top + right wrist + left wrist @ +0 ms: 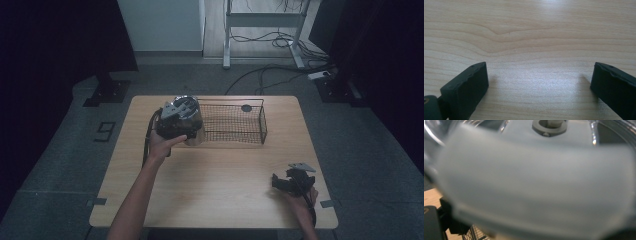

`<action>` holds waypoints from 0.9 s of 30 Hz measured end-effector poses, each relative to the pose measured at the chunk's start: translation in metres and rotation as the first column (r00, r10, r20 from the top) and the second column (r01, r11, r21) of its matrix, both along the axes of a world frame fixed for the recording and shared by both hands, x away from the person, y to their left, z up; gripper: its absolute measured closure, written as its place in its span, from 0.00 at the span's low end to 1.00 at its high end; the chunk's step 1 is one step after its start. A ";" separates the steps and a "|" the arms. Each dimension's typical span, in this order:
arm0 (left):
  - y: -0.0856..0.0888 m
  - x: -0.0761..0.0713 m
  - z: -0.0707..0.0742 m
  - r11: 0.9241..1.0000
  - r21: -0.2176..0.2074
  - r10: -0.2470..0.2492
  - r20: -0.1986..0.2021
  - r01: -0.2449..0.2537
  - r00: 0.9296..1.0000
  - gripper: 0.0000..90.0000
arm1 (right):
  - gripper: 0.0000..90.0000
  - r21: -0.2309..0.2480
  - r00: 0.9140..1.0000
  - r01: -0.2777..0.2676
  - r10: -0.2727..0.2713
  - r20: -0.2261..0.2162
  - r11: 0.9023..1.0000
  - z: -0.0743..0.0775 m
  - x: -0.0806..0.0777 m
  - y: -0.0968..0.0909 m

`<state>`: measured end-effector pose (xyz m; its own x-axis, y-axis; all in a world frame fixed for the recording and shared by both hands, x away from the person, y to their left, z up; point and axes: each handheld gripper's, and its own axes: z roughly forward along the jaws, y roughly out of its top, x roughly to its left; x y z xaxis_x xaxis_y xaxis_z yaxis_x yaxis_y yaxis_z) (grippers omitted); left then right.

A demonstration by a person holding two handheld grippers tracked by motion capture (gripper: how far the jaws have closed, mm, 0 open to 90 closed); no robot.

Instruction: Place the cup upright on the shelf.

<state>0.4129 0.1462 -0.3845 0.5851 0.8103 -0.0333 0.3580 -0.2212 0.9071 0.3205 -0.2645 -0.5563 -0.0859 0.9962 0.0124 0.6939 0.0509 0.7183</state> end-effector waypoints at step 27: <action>-0.001 0.032 0.005 0.999 0.008 0.033 0.014 -0.033 0.999 0.05 | 0.02 0.000 1.000 0.005 -0.005 0.001 1.000 0.000 0.000 0.000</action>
<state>0.4450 0.1450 -0.3792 0.5587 0.8292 -0.0182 0.3523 -0.2174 0.9103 0.3204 -0.2646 -0.5563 -0.0809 0.9967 0.0118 0.6931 0.0477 0.7192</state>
